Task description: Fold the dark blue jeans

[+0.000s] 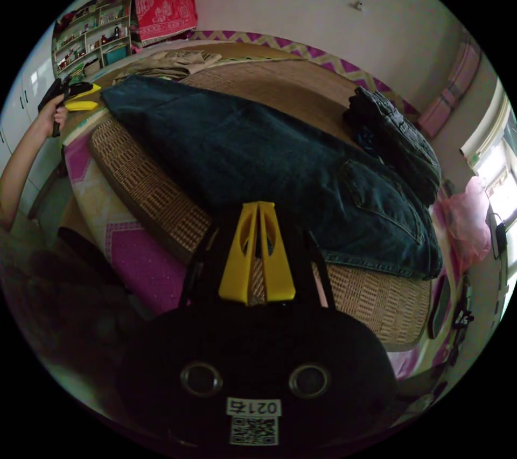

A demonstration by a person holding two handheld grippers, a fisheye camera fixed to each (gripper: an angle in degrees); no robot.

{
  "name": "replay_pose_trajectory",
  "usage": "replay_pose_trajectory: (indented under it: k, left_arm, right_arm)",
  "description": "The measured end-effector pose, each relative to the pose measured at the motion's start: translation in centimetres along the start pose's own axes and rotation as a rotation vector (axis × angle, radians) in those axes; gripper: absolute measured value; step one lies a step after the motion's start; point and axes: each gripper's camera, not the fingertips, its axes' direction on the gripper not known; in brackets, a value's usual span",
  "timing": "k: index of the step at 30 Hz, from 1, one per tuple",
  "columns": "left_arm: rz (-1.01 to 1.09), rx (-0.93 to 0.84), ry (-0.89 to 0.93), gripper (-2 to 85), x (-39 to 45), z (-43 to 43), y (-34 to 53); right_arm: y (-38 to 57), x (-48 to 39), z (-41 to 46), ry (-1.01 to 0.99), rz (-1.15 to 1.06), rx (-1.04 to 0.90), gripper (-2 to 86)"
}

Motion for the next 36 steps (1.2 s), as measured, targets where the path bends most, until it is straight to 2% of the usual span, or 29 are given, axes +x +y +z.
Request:
replay_pose_trajectory:
  k: [7, 11, 14, 17, 20, 22, 26, 29, 31, 33, 36]
  left_arm:
    - [-0.098, 0.041, 0.027, 11.1, 0.3, 3.5, -0.3]
    - [-0.157, 0.064, 0.037, 3.6, 0.2, 5.1, 0.4]
    - [-0.149, 0.101, 0.118, 0.0, 1.5, 5.2, 1.8]
    - [-0.008, 0.13, 0.123, -0.7, 6.6, 4.1, 3.2]
    - [0.214, 0.161, 0.064, -0.9, 15.6, 3.1, 5.5]
    - [0.438, 0.174, 0.004, -0.9, 24.7, 3.6, 8.7]
    - [0.735, 0.17, -0.062, -0.8, 37.6, 7.5, 15.6]
    - [0.872, 0.094, -0.04, -0.8, 45.1, 14.1, 21.5]
    - [0.92, -0.033, -0.005, -0.8, 48.5, 21.1, 26.1]
    - [0.918, -0.154, -0.017, -0.8, 49.6, 27.4, 29.6]
    - [0.885, -0.349, -0.132, -0.7, 48.3, 37.3, 34.9]
  right_arm:
    - [0.5, 2.1, 0.0, -0.046, 0.046, 0.002, -0.9]
    - [0.6, 3.7, -0.4, -0.069, 0.067, 0.005, -0.9]
    - [0.5, 5.1, -1.0, -0.077, 0.071, 0.006, -0.9]
    - [0.5, 7.1, -1.7, -0.106, 0.085, 0.013, -1.0]
    - [0.6, 10.4, -3.0, -0.182, 0.136, 0.048, -1.0]
    - [1.4, 13.6, -4.7, -0.224, 0.206, 0.11, -1.0]
    - [3.4, 17.9, -8.2, -0.209, 0.283, 0.186, -1.0]
    - [5.5, 21.7, -11.1, -0.212, 0.352, 0.222, -1.0]
    - [7.2, 24.4, -13.1, -0.221, 0.396, 0.243, -1.0]
    - [8.5, 26.3, -14.4, -0.222, 0.423, 0.251, -1.0]
    - [10.0, 29.0, -15.6, -0.239, 0.453, 0.234, -1.0]
